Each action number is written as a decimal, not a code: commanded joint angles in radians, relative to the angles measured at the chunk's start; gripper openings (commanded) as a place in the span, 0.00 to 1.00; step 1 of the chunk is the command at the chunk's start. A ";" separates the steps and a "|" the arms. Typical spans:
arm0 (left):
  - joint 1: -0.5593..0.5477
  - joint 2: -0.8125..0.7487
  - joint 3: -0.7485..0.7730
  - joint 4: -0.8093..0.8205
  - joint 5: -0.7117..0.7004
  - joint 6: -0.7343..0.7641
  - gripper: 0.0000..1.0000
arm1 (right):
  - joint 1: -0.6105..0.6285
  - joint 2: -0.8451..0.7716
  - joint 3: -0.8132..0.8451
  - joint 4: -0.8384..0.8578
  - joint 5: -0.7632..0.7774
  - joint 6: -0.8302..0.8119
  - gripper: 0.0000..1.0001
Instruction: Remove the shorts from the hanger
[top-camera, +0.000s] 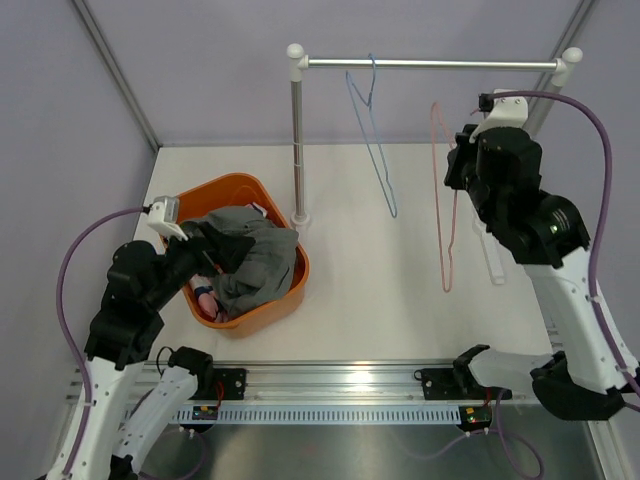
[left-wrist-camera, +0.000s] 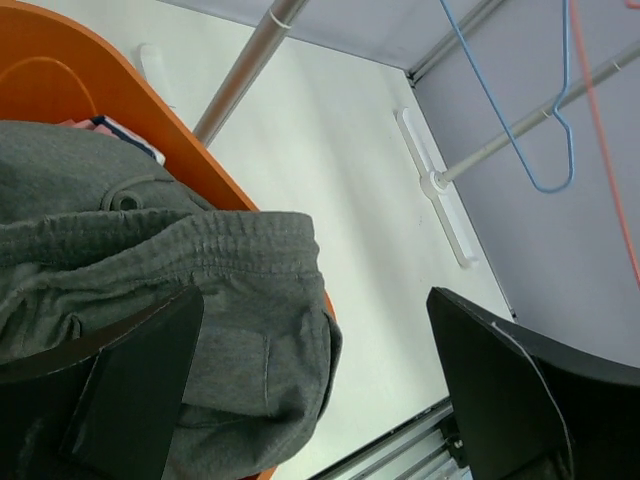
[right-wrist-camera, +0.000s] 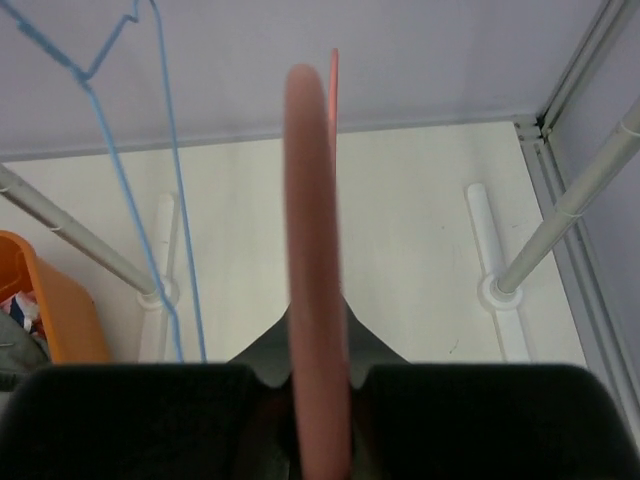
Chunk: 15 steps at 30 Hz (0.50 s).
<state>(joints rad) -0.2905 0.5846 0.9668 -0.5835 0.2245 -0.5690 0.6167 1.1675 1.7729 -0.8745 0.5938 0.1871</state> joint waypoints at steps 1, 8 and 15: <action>-0.007 -0.090 -0.063 -0.009 0.055 0.053 0.99 | -0.187 0.086 0.075 0.107 -0.428 -0.025 0.00; -0.009 -0.233 -0.258 -0.012 0.099 0.069 0.99 | -0.324 0.300 0.273 0.120 -0.640 -0.057 0.00; -0.012 -0.289 -0.287 0.002 0.113 0.087 0.99 | -0.327 0.388 0.326 0.161 -0.638 -0.097 0.00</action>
<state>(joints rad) -0.2966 0.3065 0.6750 -0.6346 0.2890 -0.5072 0.2935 1.5372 2.0457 -0.7780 0.0120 0.1287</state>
